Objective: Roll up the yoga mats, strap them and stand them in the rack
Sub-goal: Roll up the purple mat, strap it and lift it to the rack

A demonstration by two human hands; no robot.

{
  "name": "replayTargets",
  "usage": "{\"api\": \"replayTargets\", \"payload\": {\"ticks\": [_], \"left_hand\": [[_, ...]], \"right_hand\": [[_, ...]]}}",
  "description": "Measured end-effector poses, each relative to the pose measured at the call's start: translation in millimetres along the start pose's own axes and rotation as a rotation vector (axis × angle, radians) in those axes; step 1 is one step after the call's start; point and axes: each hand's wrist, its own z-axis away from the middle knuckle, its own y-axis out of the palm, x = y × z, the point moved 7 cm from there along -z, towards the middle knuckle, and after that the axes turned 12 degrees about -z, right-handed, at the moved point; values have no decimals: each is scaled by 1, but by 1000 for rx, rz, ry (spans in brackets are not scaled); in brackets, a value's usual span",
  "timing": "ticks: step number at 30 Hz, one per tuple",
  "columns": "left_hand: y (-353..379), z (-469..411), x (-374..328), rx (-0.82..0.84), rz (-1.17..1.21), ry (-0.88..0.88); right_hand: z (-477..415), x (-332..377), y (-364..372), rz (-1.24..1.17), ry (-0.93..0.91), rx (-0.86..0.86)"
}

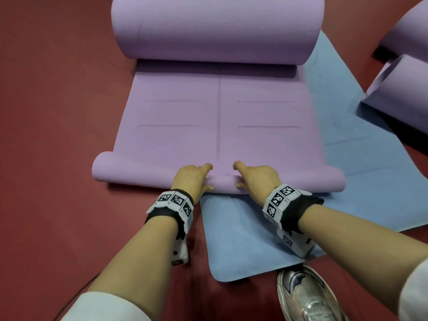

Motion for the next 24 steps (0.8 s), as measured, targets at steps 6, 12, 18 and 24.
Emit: {"api": "replayTargets", "payload": {"ticks": [6,12,18,24], "left_hand": [[-5,-2,-5,-33,-143,-12],[-7,0,-2,-75,-70,-66],[-13,-8,4,-42,-81,-146],[-10,3,-3,-105,15,-150]], "right_hand": [[10,13,6,69,-139,-34],[2,13,4,225,-109,104],[-6,6,-6,99,-132,46],[-12,3,1,118,-134,85]]}}
